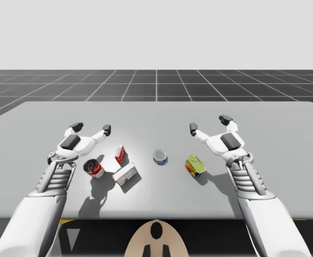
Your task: Grasp the pudding box and hold it up.
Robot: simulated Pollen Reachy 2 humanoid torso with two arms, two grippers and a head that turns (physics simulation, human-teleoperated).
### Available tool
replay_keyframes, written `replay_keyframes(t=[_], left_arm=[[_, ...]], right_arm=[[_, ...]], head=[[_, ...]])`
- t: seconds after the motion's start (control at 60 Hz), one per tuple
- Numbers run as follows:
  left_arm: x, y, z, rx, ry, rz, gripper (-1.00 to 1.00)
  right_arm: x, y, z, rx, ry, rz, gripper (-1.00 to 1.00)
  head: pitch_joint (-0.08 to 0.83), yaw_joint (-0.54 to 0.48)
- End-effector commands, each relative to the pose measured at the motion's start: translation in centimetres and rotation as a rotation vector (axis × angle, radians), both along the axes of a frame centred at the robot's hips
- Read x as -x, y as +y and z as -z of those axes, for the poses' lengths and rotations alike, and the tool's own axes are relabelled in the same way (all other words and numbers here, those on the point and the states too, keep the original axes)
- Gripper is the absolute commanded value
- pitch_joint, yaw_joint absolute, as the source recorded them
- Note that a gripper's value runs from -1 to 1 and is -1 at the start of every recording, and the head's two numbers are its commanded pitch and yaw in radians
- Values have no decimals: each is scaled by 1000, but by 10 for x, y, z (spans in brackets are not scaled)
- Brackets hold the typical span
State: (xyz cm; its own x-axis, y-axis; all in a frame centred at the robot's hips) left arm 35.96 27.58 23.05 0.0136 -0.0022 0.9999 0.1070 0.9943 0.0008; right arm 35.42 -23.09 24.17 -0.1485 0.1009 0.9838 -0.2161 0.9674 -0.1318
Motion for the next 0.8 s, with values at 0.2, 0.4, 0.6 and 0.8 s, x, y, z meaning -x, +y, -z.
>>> replay_keyframes(t=[0.2, 0.4, 0.6, 0.8], left_arm=[[0, 0, 1, -2, 3, 0, -1000], [-1, -1, 2, -2, 6, 1, -1000], [-2, 0, 3, -4, 7, 1, -1000], [-3, 0, 3, -4, 8, 2, -1000]], right_arm=[[-1, 1, 0, -2, 17, -2, -1000], [-1, 0, 0, -3, 12, 17, -1000], [-2, 0, 0, -1, 14, 19, -1000], [-2, -1, -1, -5, 18, 18, -1000]], head=[[37, 0], [186, -2], [371, 11], [508, 49]])
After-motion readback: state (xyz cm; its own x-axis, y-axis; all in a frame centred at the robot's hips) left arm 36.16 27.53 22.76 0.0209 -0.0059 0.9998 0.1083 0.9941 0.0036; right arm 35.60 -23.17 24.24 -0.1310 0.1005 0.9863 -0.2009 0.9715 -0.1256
